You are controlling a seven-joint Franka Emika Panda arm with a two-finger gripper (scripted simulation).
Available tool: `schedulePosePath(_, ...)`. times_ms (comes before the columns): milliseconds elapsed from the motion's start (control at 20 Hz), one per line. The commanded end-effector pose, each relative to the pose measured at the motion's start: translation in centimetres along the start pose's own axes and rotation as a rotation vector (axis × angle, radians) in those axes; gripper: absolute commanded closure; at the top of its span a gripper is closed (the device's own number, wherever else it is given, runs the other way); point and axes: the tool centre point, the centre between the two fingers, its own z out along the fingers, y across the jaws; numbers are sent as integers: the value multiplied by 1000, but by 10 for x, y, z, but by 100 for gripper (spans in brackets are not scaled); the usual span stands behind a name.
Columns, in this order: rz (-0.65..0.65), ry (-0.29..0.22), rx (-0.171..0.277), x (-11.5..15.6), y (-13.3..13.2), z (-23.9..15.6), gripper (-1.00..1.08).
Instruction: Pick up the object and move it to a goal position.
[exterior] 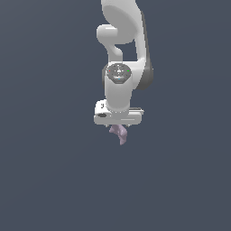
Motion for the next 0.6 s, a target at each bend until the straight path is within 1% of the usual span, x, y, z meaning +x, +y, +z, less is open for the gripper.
schedulePosePath(0,0,0,0,0,0,0,-92)
schedulePosePath(550,-38,-8,28,-3,-17,0,-92)
